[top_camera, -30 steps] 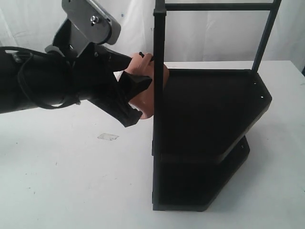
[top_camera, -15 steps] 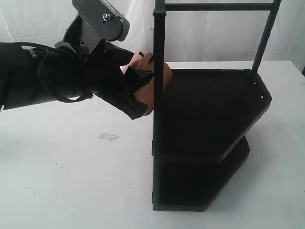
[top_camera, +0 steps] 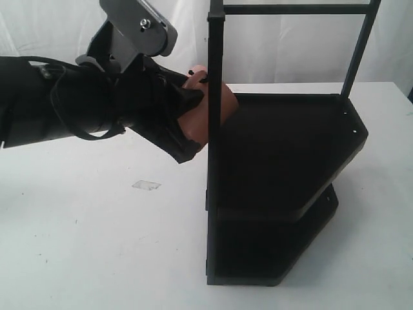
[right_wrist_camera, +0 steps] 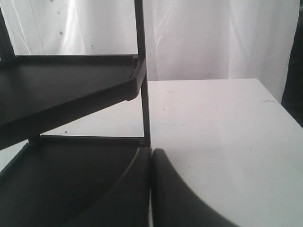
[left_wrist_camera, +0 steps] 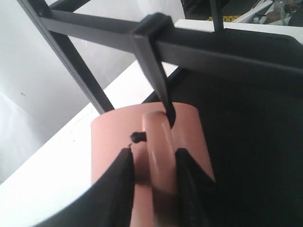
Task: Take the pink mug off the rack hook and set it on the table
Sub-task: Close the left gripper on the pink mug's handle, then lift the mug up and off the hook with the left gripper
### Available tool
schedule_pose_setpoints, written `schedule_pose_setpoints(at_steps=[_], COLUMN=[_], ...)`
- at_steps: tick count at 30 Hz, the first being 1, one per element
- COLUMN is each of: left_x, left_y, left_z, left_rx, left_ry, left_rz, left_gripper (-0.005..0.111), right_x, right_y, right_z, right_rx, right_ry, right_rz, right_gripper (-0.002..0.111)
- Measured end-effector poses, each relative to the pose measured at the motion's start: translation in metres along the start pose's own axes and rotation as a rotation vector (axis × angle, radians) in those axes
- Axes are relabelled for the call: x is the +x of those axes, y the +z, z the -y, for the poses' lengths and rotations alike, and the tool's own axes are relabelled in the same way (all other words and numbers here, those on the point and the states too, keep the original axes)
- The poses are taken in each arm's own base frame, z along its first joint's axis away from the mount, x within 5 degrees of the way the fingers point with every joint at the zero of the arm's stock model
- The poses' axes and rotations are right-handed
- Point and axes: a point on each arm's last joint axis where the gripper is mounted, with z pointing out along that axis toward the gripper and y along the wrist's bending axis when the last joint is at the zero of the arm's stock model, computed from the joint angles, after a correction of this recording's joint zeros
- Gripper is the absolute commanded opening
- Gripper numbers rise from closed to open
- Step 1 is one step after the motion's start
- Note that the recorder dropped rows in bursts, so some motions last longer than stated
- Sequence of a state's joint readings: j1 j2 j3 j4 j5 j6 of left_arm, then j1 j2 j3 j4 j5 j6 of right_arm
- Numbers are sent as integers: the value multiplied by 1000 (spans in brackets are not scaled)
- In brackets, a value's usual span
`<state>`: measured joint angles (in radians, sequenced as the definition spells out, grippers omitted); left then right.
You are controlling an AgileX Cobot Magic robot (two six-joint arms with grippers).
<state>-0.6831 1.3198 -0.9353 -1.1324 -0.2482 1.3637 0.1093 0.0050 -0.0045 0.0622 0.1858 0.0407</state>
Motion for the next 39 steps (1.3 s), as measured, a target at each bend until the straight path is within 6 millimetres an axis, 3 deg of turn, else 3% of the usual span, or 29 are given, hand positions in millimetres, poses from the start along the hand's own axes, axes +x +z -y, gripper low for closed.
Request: schedule_pose_setpoints(at_steps=[4,12,16,32,39], left_x=[0,-1,-1,-2,-17], left_y=[0,0,0,0,-2], left_z=[0,0,-2,-7,-13], left_rx=[6,4,-29,-76,-107], left_ry=[1,2,3,-5,-11], left_rz=[1,1,4,8,54], left_gripper=[13,11,0,0,0], right_x=[0,0,0,0,0], right_y=[0,0,0,0,0], right_z=[0,0,0,0,0], right_rx=[0,0,0,0,0], right_ry=[0,0,0,0,0], right_rz=[0,0,0,0,0], right_gripper=[0,0,0,0,0])
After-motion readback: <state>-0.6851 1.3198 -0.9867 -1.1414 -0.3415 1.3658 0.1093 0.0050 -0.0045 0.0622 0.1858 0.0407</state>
